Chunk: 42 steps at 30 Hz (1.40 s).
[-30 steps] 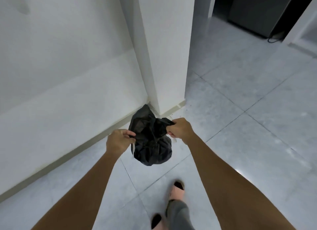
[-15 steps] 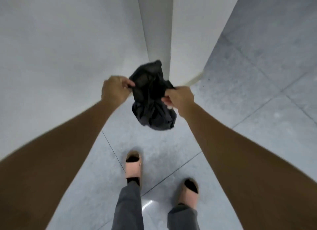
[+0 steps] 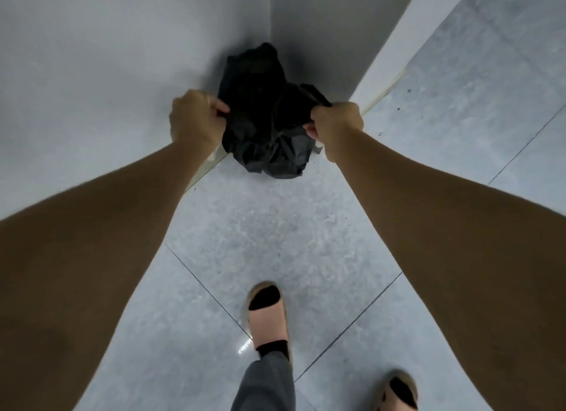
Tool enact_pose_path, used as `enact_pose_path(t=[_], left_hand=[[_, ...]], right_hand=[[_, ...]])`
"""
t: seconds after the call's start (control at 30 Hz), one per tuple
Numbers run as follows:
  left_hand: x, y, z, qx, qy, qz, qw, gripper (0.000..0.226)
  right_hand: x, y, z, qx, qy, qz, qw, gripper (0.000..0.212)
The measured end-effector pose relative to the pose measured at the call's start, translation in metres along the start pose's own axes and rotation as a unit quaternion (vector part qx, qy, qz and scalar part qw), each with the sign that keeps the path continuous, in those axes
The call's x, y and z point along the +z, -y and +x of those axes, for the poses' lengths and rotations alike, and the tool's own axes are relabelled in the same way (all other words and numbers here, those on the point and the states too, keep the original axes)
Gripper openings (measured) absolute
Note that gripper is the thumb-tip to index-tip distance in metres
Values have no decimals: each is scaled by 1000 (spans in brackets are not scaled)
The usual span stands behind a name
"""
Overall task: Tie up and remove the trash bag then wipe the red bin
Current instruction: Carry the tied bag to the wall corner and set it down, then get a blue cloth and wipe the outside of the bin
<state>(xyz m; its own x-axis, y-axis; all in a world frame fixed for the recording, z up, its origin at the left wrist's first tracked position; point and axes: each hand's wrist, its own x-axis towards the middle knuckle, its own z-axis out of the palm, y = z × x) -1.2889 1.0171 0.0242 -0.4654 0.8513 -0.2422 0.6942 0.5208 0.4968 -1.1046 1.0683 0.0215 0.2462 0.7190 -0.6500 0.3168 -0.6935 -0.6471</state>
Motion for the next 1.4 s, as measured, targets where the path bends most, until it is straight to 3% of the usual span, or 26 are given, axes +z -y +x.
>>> enact_pose_path(t=[0.1,0.2,0.37,0.53,0.63,0.8,0.97,1.2,1.4], left_hand=[[7,21,-1,-32,-10,-22,999,27],[7,24,-2,-23,28,-43,998,33],[-1,17,-23,-10,69,-101,992,38],[-17,14,-75,45,24,-73,996,44],[-30,7,-115,90,12,-43,995,44],[-65,-34,-208,181,55,78,979,50],[-117,-140,-351,314,63,135,938,51],[-176,-306,-601,491,80,125,858,52],[-169,-412,-783,632,174,171,736,52]], right_hand=[[11,-10,2,-4,-4,-24,1000,13],[11,-11,-5,22,14,13,1000,9],[-1,-16,-35,27,47,42,998,28],[-25,-41,-84,-127,67,-121,982,40],[-52,-53,-118,-204,53,-248,946,44],[-137,-73,-197,-239,-14,-422,875,53],[-277,-102,-337,-202,-94,-394,892,56],[-506,-173,-560,-107,-242,-306,914,55],[-653,-268,-690,24,-356,-232,905,55]])
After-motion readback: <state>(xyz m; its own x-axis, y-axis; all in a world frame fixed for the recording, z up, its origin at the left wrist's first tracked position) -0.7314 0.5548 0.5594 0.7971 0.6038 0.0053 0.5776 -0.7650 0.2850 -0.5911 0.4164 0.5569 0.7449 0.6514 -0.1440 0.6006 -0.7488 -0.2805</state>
